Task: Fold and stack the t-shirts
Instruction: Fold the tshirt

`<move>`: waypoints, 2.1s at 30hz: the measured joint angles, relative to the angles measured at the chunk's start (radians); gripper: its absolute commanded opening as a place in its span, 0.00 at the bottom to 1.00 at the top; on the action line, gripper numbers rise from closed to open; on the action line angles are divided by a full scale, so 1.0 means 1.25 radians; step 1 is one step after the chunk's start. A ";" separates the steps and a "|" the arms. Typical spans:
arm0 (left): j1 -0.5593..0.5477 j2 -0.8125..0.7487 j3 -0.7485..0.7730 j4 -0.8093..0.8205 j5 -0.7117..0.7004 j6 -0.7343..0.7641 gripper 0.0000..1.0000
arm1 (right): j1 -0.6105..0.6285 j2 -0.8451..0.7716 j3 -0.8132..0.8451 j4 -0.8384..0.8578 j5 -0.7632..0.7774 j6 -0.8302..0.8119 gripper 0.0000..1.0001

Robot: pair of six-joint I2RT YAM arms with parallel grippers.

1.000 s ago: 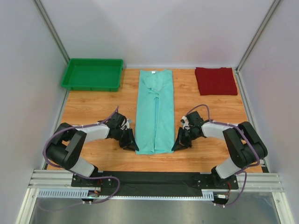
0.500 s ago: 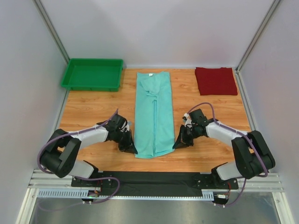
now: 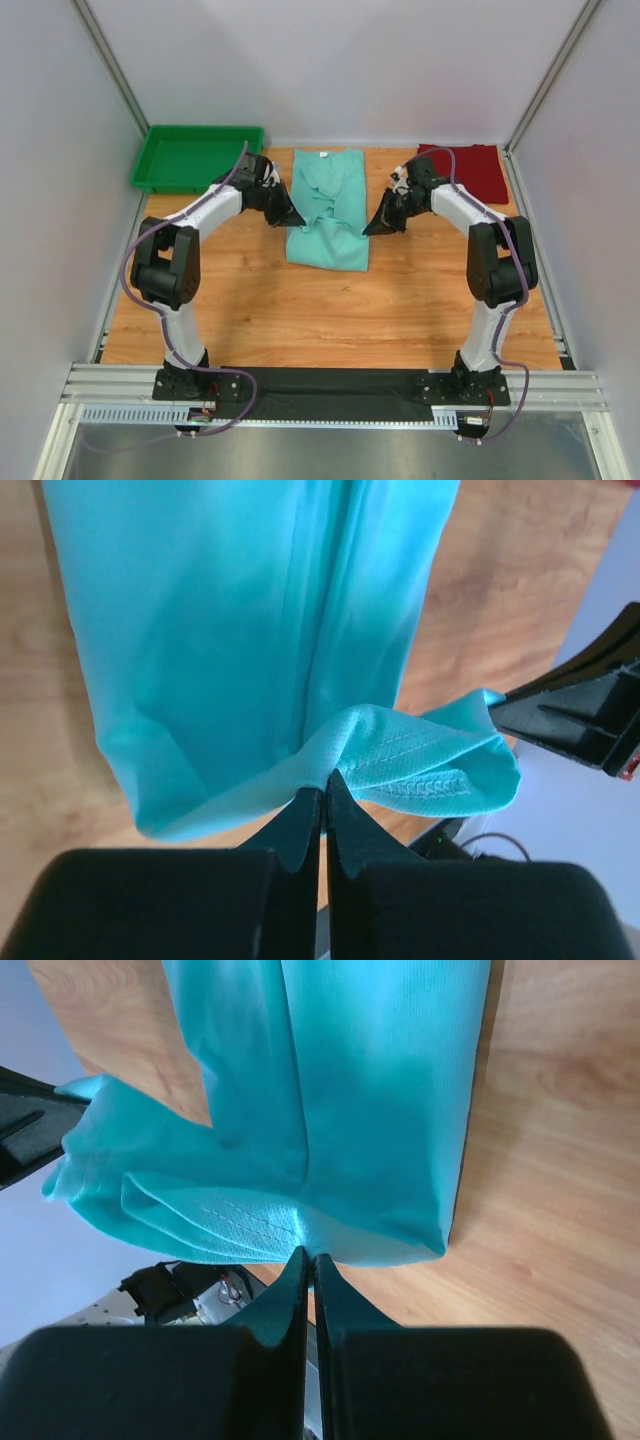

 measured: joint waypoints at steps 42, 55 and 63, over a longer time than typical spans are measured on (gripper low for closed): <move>-0.092 -0.373 -0.502 -0.100 0.026 0.039 0.60 | 0.027 -0.211 -0.323 -0.146 -0.032 -0.083 0.42; -0.041 -0.294 -0.296 -0.129 -0.050 0.123 0.34 | 0.009 -0.123 -0.082 -0.144 -0.023 -0.103 0.08; 0.006 -0.048 -0.208 -0.020 -0.012 0.168 0.23 | 0.046 0.046 -0.053 -0.055 -0.078 -0.073 0.00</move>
